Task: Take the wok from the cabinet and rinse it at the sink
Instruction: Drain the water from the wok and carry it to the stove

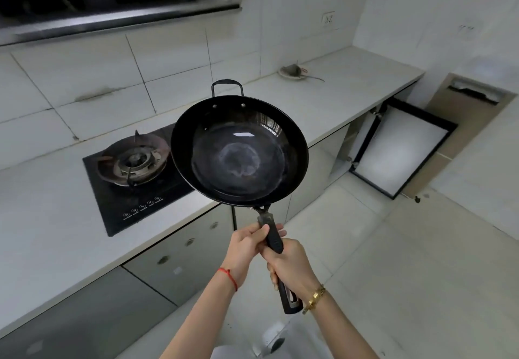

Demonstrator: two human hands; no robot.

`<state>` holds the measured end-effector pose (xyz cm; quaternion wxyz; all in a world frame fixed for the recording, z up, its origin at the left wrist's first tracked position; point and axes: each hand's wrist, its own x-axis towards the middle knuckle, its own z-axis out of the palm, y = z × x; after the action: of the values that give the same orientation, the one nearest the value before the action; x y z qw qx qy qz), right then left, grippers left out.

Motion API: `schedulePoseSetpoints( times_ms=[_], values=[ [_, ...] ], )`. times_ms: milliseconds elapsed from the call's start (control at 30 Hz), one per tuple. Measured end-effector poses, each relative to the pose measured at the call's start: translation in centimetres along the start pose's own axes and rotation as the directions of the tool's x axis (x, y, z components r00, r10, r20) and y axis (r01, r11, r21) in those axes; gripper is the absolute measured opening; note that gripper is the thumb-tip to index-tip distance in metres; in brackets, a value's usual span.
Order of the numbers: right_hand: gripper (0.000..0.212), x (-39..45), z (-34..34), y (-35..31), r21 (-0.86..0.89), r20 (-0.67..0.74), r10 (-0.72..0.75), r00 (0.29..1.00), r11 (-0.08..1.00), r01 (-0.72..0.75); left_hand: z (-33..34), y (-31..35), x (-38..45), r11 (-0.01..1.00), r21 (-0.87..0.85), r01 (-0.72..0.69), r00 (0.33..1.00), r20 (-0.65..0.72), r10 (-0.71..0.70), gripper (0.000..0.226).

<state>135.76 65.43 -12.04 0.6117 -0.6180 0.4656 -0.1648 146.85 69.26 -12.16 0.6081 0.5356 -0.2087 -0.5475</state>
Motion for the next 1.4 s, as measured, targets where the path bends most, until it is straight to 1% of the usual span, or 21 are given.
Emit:
schedulePoseSetpoints(
  times_ms=[133,200,400,767,900,1067,1267,1400],
  values=[
    [0.029,2.4,-5.8,0.0,-0.007,-0.02,-0.007,1.0,1.0,0.007,5.1,-0.3,3.8,1.0,0.005,0.001,1.0,0.015,-0.001,0.028],
    [0.027,3.5,-8.2,-0.1,-0.007,-0.031,-0.009,0.999,1.0,0.009,7.2,-0.4,5.6,1.0,0.002,0.004,1.0,0.025,-0.004,0.028],
    [0.023,7.5,-13.5,-0.1,0.013,-0.059,0.0,0.998,1.0,0.001,11.6,-0.3,10.8,1.0,0.004,0.02,0.999,0.042,-0.02,0.028],
    [0.023,17.9,-21.3,-1.1,0.008,-0.091,0.014,0.996,1.0,-0.013,16.9,0.7,23.5,0.998,-0.008,0.057,0.996,0.063,-0.056,0.027],
    [0.026,23.9,-24.5,-2.4,0.009,-0.101,0.016,0.995,1.0,-0.015,18.8,1.9,30.0,0.998,-0.023,0.052,0.997,0.06,-0.051,0.026],
    [0.029,31.2,-28.2,-4.8,-0.002,-0.087,-0.009,0.996,1.0,0.009,20.7,4.1,38.1,0.998,0.003,0.055,0.997,0.058,-0.055,0.023],
    [0.027,39.2,-31.2,-7.4,-0.016,-0.067,-0.028,0.997,1.0,0.027,22.1,6.6,46.2,0.999,-0.005,0.043,0.999,0.017,-0.043,0.024],
    [0.021,43.9,-32.7,-8.5,-0.062,-0.034,-0.01,0.999,0.998,0.008,22.5,7.8,50.3,0.998,-0.054,0.045,0.999,-0.02,-0.046,0.022]
  ],
)
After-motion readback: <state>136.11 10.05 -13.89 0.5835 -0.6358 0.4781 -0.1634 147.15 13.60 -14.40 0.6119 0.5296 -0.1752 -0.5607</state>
